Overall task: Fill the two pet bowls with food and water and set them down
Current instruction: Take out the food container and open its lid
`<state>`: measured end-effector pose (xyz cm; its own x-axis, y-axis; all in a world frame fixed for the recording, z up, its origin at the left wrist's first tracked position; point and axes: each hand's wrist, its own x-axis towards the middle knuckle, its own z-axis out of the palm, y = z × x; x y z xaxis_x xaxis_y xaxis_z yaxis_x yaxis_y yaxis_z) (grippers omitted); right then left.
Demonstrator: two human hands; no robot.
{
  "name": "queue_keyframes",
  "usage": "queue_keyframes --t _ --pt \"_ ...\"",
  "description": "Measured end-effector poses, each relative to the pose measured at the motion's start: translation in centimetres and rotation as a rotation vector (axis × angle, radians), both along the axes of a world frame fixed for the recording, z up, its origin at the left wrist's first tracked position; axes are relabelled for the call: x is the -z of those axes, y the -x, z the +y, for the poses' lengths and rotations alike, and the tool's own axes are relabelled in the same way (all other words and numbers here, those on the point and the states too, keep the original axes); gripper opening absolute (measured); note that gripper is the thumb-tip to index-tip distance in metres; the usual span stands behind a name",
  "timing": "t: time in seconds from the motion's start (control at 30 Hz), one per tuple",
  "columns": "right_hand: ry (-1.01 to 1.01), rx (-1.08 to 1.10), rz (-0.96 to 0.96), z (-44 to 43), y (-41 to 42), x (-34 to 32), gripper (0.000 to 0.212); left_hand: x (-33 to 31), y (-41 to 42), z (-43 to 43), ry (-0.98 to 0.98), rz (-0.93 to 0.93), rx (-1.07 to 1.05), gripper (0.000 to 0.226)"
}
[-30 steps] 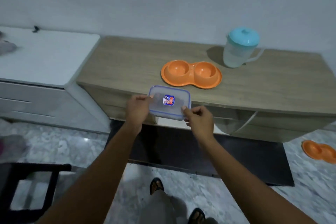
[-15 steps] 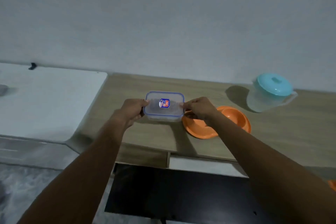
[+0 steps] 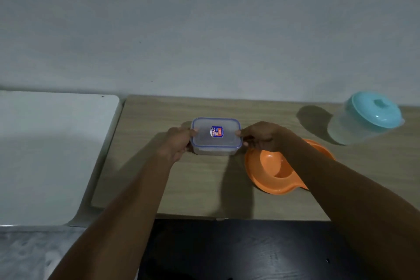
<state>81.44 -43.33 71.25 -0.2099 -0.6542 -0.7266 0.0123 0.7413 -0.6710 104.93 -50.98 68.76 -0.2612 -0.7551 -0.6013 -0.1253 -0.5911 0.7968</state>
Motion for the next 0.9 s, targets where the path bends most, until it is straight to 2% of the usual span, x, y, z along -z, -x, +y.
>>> queue_keyframes --t 0.1,0.17,0.3,0.43,0.5,0.6,0.67,0.73,0.8,0.9 --pt "-0.020 0.050 -0.055 0.3 -0.1 0.0 0.011 0.5 0.0 -0.2 -0.086 0.039 -0.027 0.012" --pt "0.014 0.086 -0.018 0.5 -0.4 -0.3 0.011 0.2 0.2 -0.2 -0.128 0.053 -0.051 0.004" --pt "0.194 0.067 0.413 0.2 -0.9 -1.4 0.040 0.4 0.7 -0.2 -0.048 0.015 -0.087 0.027" --pt "0.198 0.074 0.587 2.5 -2.7 -1.7 0.039 -0.1 0.6 -0.2 0.148 -0.149 -0.111 0.035" --pt "0.258 0.238 0.649 4.5 -4.5 -0.9 0.045 -0.6 0.9 -0.6 0.227 -0.248 -0.108 0.047" --pt "0.270 0.527 0.374 6.6 -8.6 0.7 0.045 -1.8 1.6 -1.6 0.354 -0.301 -0.006 0.064" --pt "0.222 0.633 0.008 7.0 -11.1 1.3 0.042 -2.7 2.6 -2.6 0.415 -0.272 0.165 0.059" --pt "0.202 0.662 -0.256 6.7 -12.9 1.4 0.037 -3.5 3.6 -3.4 0.453 -0.334 0.377 0.050" --pt "0.226 0.666 -0.372 6.0 -13.8 1.5 0.030 -3.7 4.3 -4.2 0.424 -0.422 0.535 0.051" --pt "0.253 0.710 -0.435 5.2 -13.7 1.9 0.025 -3.0 4.6 -4.8 0.289 -0.409 0.540 0.053"
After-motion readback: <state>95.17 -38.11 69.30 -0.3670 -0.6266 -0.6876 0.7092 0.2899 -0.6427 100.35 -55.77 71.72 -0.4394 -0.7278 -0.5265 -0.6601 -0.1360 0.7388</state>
